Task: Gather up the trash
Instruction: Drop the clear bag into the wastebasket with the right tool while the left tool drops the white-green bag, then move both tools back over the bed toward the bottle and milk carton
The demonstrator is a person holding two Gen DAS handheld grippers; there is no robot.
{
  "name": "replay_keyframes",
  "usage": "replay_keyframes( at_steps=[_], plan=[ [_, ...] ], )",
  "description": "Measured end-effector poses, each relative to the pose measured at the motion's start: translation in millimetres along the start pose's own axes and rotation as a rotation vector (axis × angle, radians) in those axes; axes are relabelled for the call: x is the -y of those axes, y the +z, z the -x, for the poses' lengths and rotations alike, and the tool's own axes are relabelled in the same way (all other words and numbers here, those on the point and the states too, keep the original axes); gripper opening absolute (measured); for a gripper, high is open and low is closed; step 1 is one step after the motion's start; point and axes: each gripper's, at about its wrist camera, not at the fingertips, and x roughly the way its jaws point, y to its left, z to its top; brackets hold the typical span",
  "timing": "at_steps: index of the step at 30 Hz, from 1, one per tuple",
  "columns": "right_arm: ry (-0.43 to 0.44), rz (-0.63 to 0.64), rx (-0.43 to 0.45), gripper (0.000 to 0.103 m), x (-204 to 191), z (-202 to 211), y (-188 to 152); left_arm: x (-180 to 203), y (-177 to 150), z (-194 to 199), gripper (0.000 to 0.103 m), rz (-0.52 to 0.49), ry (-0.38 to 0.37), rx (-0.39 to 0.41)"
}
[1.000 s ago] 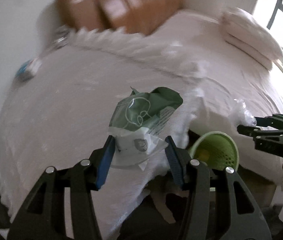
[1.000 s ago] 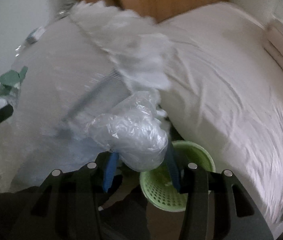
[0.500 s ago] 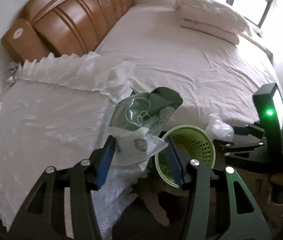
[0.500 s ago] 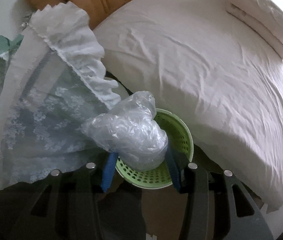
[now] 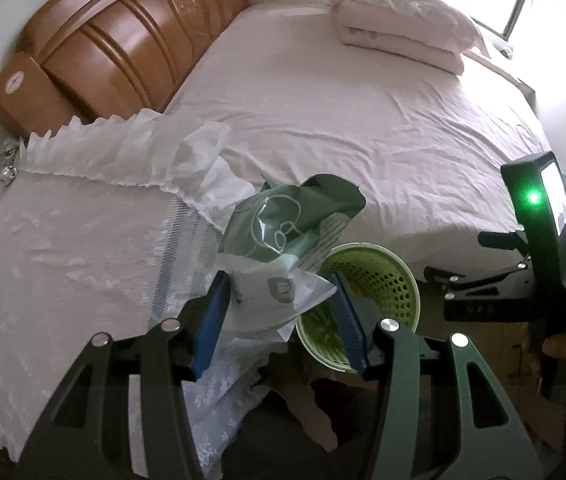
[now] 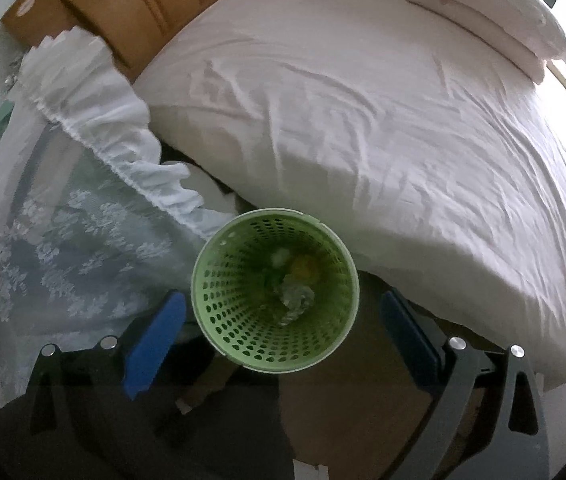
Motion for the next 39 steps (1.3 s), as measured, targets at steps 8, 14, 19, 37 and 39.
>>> replay_keyframes(
  at_steps=[8,14,19,37,39],
  plan=[
    [-0.034,-0.054,0.027,0.098,25,8,2,27,4,-7,0.051,-0.084,-0.024,-0.012],
    [-0.061,-0.116,0.05,0.098,52,17,3,65,8,-18,0.052,-0.223,-0.095,-0.031],
    [-0.073,-0.157,0.046,0.098,70,17,0,92,8,-27,0.073,-0.319,-0.116,-0.048],
    [-0.076,-0.16,0.029,0.098,66,12,-1,107,7,-21,0.095,-0.38,-0.119,-0.026],
    [-0.073,-0.152,0.029,0.098,61,13,2,99,10,-21,0.095,-0.345,-0.112,-0.02]
  ],
)
